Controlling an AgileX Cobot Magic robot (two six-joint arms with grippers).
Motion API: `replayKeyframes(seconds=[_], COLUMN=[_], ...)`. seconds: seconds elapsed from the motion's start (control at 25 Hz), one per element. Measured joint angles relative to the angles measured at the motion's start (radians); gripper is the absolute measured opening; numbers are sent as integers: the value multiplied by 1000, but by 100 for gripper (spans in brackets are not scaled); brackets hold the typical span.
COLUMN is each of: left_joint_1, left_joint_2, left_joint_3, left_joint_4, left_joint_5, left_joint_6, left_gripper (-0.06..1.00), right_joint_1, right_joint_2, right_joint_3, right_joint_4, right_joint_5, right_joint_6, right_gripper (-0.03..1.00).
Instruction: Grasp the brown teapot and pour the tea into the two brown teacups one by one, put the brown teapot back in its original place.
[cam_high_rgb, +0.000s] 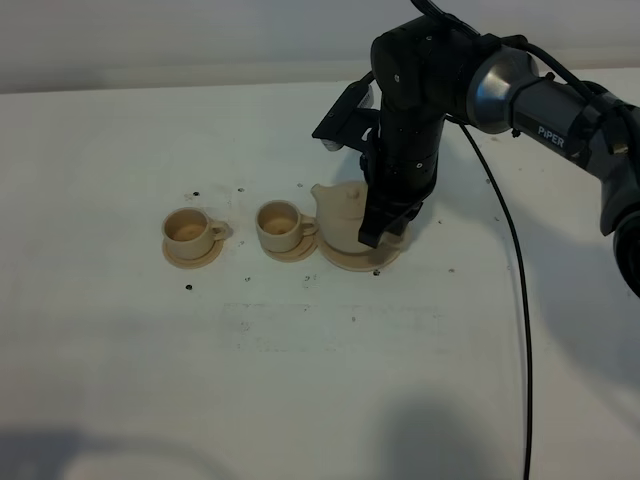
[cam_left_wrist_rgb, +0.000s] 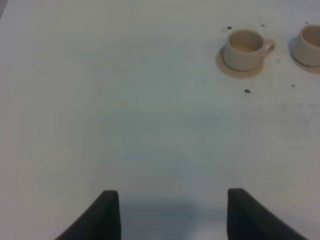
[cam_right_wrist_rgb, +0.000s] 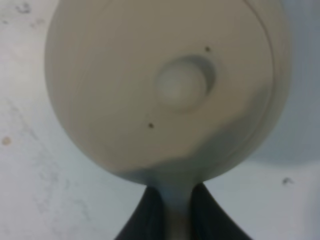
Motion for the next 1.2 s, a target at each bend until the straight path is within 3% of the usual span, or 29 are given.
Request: replayKeyframes(seconds=[0.4,0.96,1.2], left_joint_1=[0,0,0], left_joint_2=[0,0,0], left_joint_3=[0,0,0], left_joint_4=[0,0,0], left_joint_5=[0,0,0], left_joint_6=[0,1,1], left_gripper=[47,47,47], right_joint_1=[-1,161,190], right_joint_2=[-68,-77,-77], right_joint_3=[1,2,2], right_joint_4=[-20,-149,-175], right_joint_5=[-17,-288,-340], right_joint_6=[-12,-69,-100], right_gripper=[12,12,12])
